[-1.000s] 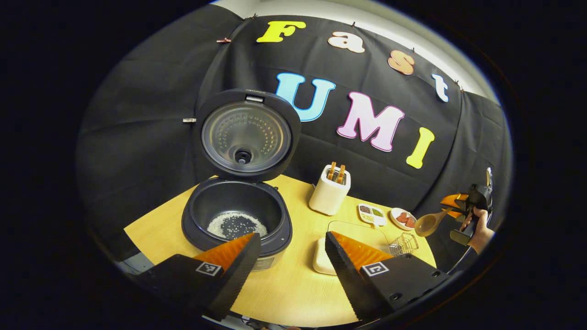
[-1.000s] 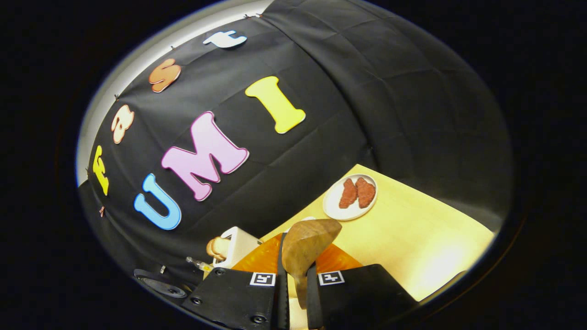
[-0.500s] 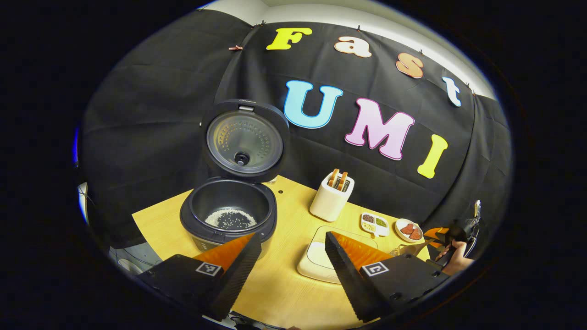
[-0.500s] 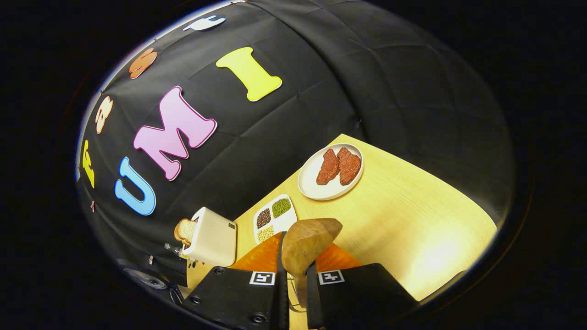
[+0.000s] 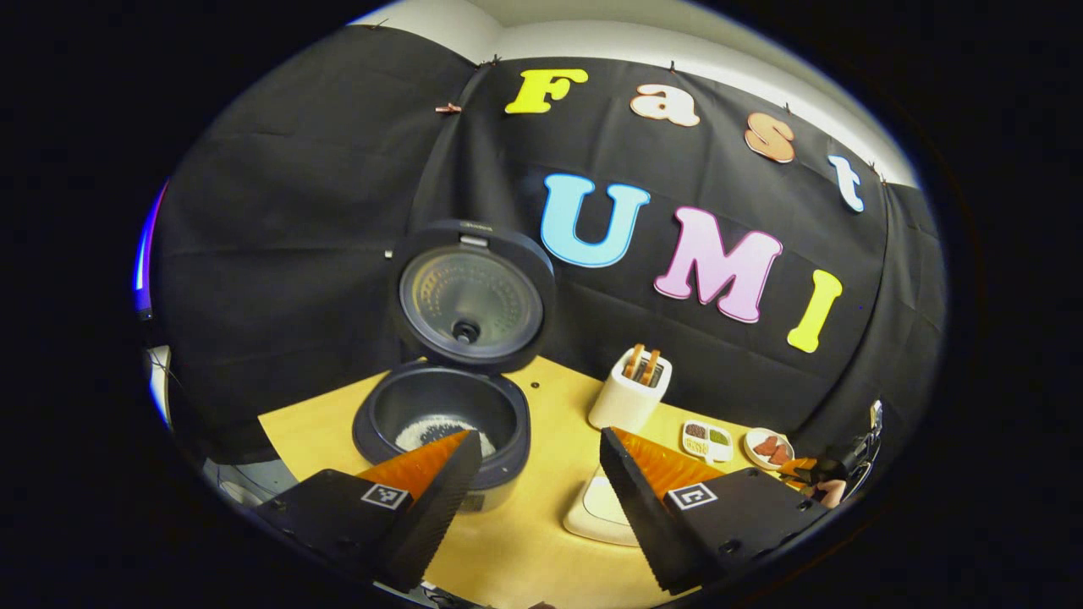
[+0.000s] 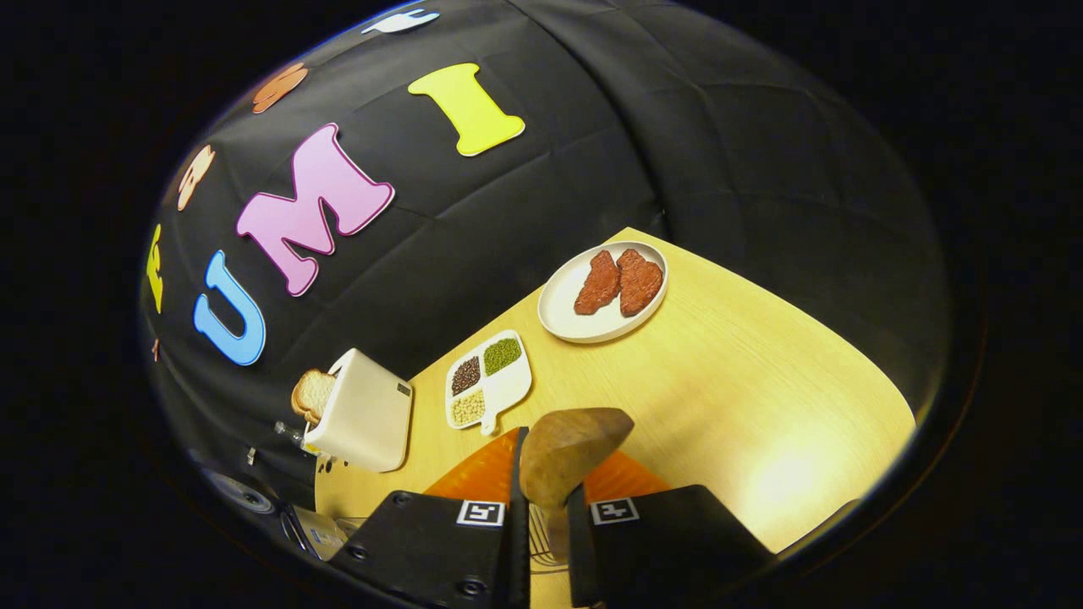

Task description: Close the left gripper, press the button to open the rice cooker; take a wooden spoon from the chopstick holder with the right hand, scoop a spoonful of rice and pour it into the rice cooker, then put the wooden spoon back into the chopstick holder.

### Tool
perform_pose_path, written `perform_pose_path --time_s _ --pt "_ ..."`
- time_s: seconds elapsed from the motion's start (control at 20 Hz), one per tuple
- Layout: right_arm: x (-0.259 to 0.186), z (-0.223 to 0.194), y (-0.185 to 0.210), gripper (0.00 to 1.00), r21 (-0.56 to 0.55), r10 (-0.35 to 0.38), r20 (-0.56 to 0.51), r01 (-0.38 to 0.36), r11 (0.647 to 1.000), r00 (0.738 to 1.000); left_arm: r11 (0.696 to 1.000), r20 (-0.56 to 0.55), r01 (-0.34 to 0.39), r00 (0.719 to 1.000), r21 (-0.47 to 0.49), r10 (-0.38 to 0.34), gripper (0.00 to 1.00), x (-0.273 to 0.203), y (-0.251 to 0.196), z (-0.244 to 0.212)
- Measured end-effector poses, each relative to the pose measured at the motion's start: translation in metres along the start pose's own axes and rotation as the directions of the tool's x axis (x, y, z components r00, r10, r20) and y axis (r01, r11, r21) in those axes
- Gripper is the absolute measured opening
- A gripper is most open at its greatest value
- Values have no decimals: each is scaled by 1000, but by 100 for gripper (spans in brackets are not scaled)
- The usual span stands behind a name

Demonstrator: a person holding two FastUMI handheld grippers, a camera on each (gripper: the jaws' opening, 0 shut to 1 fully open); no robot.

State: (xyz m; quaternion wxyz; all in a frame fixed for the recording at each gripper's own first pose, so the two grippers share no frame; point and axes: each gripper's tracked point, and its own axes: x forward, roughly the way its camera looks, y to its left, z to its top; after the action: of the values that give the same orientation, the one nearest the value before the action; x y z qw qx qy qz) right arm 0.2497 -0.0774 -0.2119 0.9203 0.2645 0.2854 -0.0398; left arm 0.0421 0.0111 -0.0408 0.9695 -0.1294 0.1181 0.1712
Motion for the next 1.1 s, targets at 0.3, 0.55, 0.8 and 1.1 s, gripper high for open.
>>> perform_pose_path --time_s 0.3,0.55,0.8,1.1 --pt "-37 15 -7 100 -39 -88 93 92 995 992 992 218 -56 976 115 30 95 20 43 92" --pt "-100 27 -2 98 -155 -138 227 175 972 964 973 347 -32 937 229 -51 95 48 48 149" --pt "-171 6 20 99 -277 -133 323 228 933 937 959 438 -9 891 284 -121 92 87 55 195" --pt "-252 -32 56 98 -388 -71 408 243 889 910 951 426 51 886 305 -184 94 155 66 208"
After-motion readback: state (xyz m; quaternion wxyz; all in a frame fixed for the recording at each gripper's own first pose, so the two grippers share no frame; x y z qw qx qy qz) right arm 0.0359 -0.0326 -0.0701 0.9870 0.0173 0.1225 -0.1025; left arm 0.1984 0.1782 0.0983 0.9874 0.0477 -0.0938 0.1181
